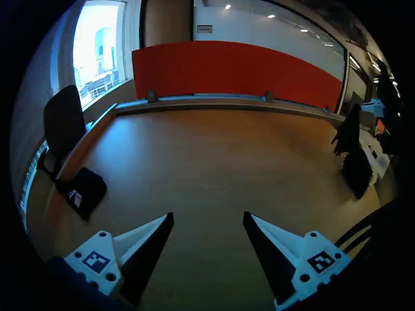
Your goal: Fold towel
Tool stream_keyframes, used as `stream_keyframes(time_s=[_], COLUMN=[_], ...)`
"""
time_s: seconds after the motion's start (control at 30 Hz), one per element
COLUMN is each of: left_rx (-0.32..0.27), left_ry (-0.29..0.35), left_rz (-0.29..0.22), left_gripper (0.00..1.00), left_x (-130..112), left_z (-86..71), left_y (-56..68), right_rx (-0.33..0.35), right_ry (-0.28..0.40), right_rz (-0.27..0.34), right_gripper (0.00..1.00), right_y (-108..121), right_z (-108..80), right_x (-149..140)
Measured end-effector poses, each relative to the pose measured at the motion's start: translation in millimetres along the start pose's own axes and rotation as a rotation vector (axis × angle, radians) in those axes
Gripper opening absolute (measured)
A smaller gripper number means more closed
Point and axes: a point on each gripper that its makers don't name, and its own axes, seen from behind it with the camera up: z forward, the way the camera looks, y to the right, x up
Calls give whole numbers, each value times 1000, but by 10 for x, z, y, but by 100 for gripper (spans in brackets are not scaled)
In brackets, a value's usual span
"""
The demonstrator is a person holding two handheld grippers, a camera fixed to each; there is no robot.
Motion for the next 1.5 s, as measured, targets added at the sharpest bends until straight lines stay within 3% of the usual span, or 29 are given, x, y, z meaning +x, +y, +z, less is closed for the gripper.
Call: stream_keyframes(time_s=[0.47,0.77,1.07,1.5], left_rx=[0,0,-1,-14], left_ry=[-2,-5,-7,-8], left_rz=[16,24,27,41], left_gripper=[100,100,100,100], left_x=[69,78,83,113], left_z=[46,50,55,79], left_y=[112,182,248,335], right_rx=[-67,-97,-110,-125], right_ry=[-36,-71,-91,-110], right_rz=[57,60,77,109], right_gripper=[6,6,6,6], right_y=[610,939,1090,1112], right_z=[-116,-163,-212,-407], right_x=[-279,-475,-629,-879])
